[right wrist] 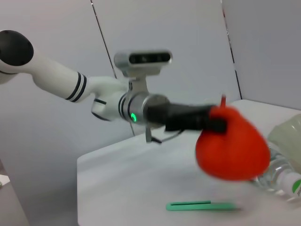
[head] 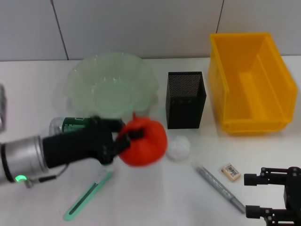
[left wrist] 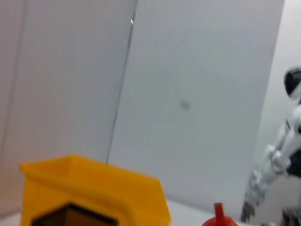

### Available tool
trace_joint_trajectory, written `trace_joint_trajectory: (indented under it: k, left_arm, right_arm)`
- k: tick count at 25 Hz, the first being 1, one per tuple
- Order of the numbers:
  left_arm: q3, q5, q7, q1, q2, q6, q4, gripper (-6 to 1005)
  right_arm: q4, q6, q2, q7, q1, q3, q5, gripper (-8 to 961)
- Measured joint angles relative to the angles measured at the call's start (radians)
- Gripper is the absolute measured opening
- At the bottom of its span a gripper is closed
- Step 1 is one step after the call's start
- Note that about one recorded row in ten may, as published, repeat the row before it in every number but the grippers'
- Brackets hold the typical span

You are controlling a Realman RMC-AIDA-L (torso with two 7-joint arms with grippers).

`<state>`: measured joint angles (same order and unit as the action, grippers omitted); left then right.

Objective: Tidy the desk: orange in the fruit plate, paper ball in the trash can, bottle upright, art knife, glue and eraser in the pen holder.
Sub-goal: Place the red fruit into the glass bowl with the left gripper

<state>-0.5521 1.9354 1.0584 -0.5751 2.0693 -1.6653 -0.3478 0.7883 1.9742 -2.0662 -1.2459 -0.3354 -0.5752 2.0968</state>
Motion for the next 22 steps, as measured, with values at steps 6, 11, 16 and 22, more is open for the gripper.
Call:
trace_joint_trajectory:
  k: [6,11,16,22]
  left_arm:
    - [-0.008,-0.122,0.145,-0.026,0.000,-0.010,-0.129,118]
    - [-0.008,-0.205,0.183,-0.077,0.004,0.202,-0.149,97]
    - [-0.014,-0.232,0.161,-0.121,0.008,0.410,-0.121,59]
    - [-0.014,-0.263,0.087,-0.168,0.009,0.554,-0.031,75]
  right_arm:
    - [-0.001,0.000,-0.006,0.001,-0.006,0.000,0.000,690]
    - [-0.003,0.000,-0.009,0.002,-0.015,-0.007,0.000,690]
    - [-0.012,0.000,-0.010,0.002,-0.028,-0.010,0.000,690]
    - [-0.012,-0.001,-0.011,0.003,-0.040,-0.006,0.000,689]
